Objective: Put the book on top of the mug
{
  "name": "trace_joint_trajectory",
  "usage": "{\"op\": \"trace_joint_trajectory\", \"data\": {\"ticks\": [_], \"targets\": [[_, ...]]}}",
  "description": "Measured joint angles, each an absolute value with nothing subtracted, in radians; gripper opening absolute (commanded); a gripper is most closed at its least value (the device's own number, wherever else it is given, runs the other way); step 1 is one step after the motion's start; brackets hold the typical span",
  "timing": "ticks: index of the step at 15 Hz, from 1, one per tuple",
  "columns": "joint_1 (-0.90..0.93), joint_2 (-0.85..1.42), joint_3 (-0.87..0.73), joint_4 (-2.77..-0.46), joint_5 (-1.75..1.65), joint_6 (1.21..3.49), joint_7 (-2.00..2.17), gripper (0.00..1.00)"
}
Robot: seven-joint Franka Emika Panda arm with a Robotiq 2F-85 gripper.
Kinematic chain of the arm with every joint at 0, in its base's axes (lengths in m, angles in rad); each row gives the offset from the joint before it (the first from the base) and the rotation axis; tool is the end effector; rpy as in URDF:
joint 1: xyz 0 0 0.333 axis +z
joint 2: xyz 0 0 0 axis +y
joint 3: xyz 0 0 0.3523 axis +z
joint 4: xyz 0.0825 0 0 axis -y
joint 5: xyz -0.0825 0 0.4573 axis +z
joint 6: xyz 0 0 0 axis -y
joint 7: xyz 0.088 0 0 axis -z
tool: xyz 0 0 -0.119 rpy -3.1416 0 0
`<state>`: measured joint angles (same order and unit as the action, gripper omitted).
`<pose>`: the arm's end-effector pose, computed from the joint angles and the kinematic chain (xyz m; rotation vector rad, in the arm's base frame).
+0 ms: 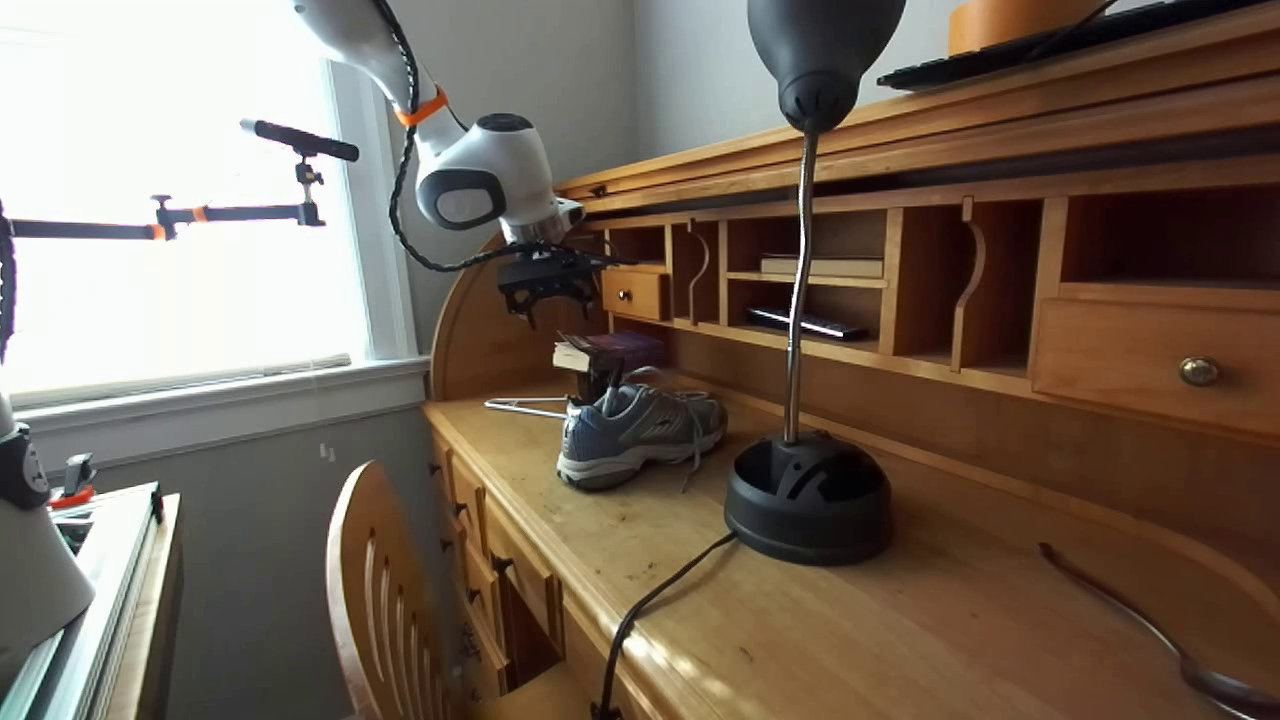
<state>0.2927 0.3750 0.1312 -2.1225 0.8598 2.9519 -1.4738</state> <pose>0.6218 0.2261 0.2325 -2.5017 -1.4716 -0.8031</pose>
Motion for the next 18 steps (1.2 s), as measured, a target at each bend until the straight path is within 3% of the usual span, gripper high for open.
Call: {"op": "trace_joint_trajectory", "data": {"ticks": [5,14,16,18], "targets": [[0.369,0.307,0.062,-2.139,0.747,2.875,-1.175,1.00],[0.727,0.145,-0.352,-2.224,0.423,2.670,-0.520,1.00],[0.716,0.099,-0.324,-2.223,0.330,2.615,-0.376,1.00],[0.611,0.041,-0.186,-2.223,0.289,2.571,-0.282,1.00]]}}
